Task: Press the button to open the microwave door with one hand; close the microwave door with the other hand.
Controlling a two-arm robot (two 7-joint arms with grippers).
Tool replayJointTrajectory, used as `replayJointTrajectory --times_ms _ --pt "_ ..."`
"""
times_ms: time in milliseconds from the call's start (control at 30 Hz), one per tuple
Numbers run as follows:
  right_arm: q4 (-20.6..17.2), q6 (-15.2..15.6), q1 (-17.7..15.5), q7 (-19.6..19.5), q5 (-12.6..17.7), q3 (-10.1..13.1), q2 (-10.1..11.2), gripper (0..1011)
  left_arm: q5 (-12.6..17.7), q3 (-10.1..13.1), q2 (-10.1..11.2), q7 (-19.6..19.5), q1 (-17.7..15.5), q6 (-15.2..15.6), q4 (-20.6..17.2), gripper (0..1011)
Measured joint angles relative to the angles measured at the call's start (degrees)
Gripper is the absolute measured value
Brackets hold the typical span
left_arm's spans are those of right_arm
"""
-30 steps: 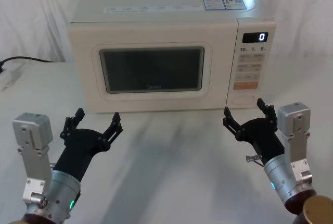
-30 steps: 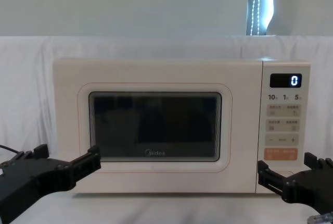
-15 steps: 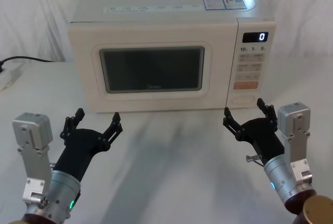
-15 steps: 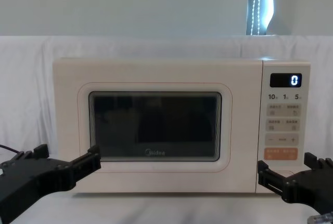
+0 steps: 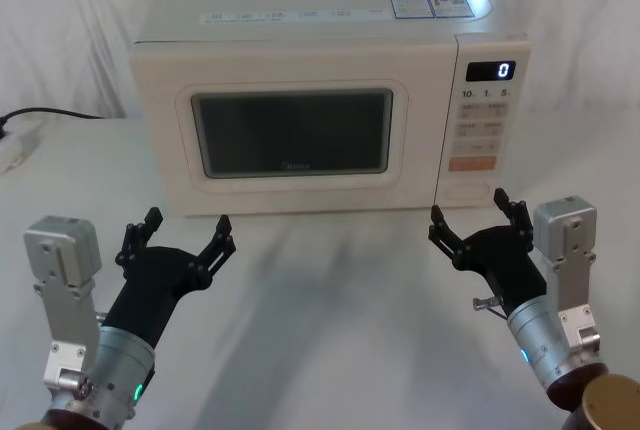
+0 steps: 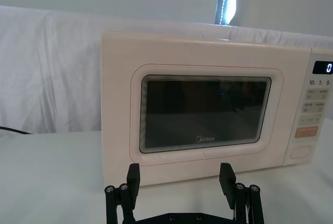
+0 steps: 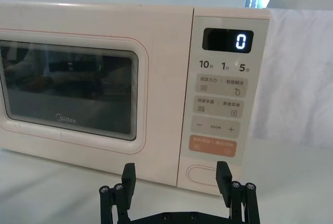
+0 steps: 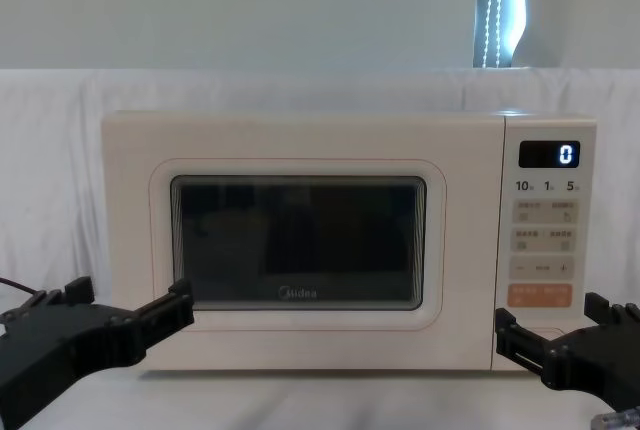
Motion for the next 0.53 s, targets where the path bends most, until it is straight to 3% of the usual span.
replayJointTrajectory --times_ms 533 --pt "0.00 0.00 0.00 0.00 0.00 0.00 0.00 1000 0.00 0.00 0.00 0.00 0.00 0.00 0.00 1001"
